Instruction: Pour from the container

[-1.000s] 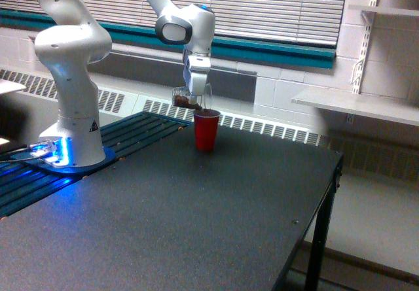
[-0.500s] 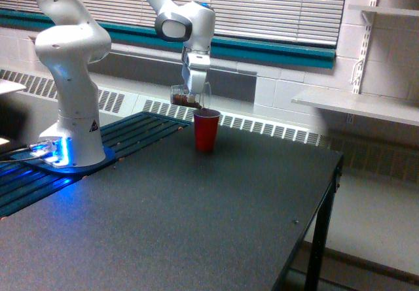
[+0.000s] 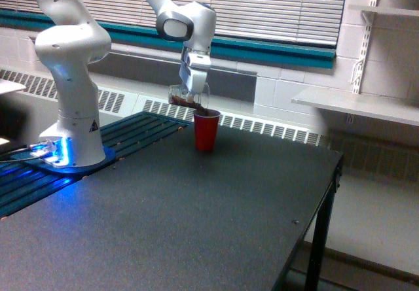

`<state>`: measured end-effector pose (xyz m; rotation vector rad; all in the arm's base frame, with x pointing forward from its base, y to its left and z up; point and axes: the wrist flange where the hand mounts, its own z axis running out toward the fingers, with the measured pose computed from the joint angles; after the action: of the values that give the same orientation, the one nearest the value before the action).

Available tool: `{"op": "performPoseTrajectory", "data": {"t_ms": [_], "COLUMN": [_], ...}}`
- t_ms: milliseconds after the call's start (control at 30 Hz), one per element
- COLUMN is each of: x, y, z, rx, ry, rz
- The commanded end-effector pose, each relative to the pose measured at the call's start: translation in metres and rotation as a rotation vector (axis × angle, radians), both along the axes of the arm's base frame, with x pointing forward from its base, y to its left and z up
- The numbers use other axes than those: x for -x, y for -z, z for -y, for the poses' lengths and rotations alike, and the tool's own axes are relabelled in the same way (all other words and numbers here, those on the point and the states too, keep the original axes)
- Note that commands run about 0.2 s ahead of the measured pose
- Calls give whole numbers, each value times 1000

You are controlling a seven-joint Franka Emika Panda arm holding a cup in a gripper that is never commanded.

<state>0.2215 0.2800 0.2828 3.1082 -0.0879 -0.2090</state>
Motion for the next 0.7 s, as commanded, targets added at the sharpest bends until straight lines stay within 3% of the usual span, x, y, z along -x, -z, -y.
{"op": "performPoseTrajectory", "data": {"t_ms": [33,700], "x": [-4,-6], "y": [-1,2], "z": [-1,-3], "rx": [5,6], "ry": [-24,-33], "rz": [-10,-24]}}
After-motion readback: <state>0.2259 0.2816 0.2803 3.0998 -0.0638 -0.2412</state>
